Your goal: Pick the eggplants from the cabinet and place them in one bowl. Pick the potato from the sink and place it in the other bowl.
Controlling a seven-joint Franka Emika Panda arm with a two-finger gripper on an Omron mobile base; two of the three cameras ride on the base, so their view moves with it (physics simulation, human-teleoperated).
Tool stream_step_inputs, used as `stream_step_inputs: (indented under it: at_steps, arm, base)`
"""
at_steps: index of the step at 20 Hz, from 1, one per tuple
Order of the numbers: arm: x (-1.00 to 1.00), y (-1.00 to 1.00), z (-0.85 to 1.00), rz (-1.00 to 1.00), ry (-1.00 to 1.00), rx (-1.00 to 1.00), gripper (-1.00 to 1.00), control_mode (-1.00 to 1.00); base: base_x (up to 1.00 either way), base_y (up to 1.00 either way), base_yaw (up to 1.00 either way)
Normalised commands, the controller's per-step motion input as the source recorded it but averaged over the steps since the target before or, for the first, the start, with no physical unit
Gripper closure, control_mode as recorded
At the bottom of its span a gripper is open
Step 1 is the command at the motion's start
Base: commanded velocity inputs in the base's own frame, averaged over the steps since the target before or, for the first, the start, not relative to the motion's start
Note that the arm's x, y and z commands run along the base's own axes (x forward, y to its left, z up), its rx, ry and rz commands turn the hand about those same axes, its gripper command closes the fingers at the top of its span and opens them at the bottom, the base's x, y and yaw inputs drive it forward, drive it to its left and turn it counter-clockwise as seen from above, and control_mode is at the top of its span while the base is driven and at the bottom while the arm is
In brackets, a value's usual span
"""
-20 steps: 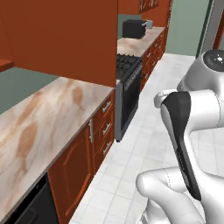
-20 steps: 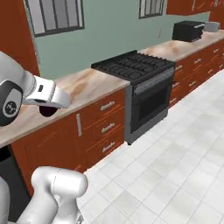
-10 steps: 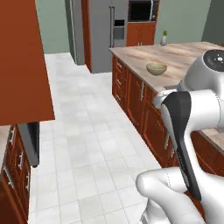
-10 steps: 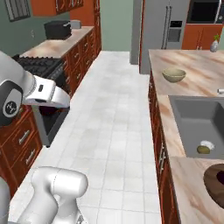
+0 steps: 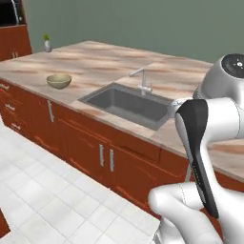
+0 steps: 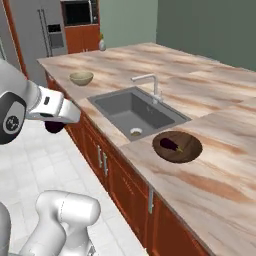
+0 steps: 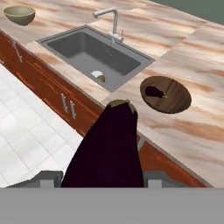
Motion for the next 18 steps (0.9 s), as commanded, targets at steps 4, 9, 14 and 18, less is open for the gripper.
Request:
stream_step_inputs:
  at_steps: [4,9,14,18]
  arm:
    - [0.00,0.00,0.00,0.00,0.00,0.00,1.00,1.00]
    - [0.00,0.00,0.00,0.00,0.00,0.00,1.00,1.00]
    - [0.00,0.00,0.00,0.00,0.00,0.00,1.00,1.00]
    - [0.00,0.00,0.00,0.00,0.00,0.00,1.00,1.00]
  base:
    - [0.00,0.20,-0.77]
    - [0.00,0.31,-0.50]
    - [0.00,0.36,-0.17]
    - [0.03,0.46,-0.29]
